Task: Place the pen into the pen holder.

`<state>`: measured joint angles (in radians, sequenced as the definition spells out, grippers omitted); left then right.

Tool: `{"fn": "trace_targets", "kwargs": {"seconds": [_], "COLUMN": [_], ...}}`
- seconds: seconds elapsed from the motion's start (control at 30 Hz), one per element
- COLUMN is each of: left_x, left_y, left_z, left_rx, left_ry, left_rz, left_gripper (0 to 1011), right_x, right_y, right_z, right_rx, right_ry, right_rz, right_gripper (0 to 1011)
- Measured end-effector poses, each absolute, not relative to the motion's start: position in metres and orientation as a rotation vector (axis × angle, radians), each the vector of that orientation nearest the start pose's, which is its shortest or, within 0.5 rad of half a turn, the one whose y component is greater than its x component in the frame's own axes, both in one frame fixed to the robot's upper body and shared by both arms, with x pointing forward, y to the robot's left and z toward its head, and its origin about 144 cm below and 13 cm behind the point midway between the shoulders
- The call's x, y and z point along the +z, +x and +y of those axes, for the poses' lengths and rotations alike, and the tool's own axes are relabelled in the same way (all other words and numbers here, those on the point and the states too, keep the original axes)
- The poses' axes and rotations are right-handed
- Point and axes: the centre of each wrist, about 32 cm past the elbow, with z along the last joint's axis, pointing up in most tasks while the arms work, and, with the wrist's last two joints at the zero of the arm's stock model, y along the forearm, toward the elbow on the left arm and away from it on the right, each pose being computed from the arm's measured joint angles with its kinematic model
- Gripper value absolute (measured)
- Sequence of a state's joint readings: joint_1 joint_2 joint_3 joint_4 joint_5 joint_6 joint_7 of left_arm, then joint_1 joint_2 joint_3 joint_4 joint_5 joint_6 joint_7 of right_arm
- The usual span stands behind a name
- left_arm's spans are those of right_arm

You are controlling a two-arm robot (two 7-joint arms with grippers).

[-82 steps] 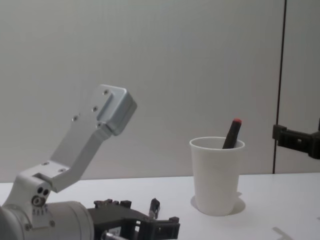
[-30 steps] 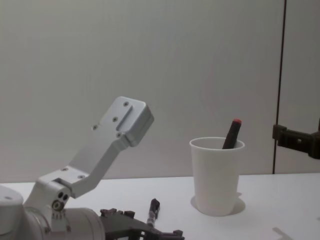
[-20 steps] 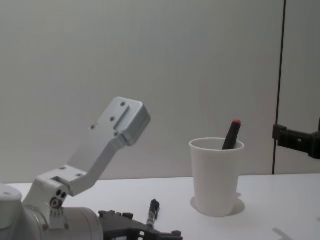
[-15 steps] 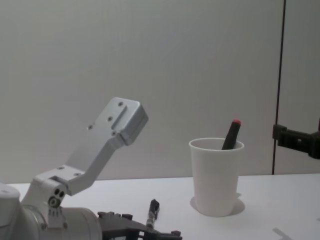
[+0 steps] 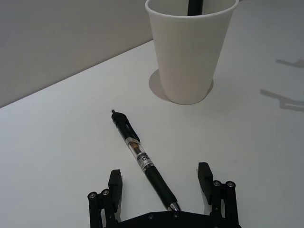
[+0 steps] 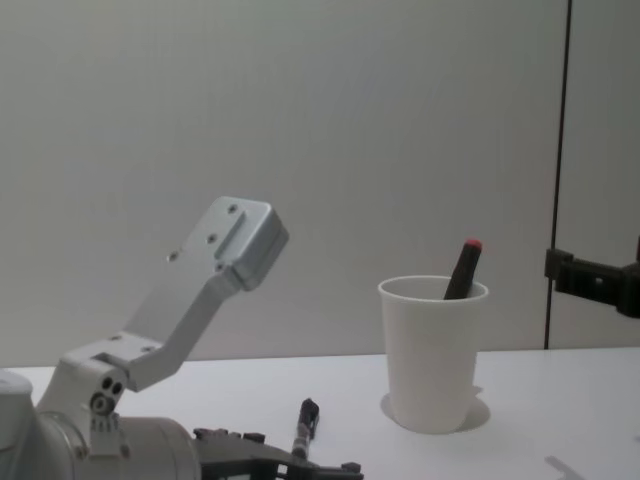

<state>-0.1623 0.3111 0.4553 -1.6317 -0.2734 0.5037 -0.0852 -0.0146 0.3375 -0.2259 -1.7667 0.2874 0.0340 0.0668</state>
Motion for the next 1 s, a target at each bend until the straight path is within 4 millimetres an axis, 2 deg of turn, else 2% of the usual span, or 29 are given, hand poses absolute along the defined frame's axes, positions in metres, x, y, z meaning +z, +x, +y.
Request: {"fn": "trace_targets", "kwargs": {"seconds": [0.1,0.37,1.0], "left_x": [1.1776,1.1776,1.1774], "left_y": [0.4715,0.4711,0.471], "left_z": [0.1759,0.1754,0.1759], "left_rx": [1.035,1.028,1.028], "left_ry": [0.417,0.414,0.413], "left_rz": [0.196,0.202,0.207], "left_gripper": [998,836,716], "right_x": [1.1887,1.1887,1.1887], "right_y": [0.4433,0.4433,0.4433], "right_z": [-0.2371,-0.2371,-0.2371], "right_rx": [-1.229,-1.229,-1.229], "right_ry": [0.026,0.026,0.026], "right_rz": [-0.075,-0.075,-0.075], "right_gripper": [1001,1001,1001]}}
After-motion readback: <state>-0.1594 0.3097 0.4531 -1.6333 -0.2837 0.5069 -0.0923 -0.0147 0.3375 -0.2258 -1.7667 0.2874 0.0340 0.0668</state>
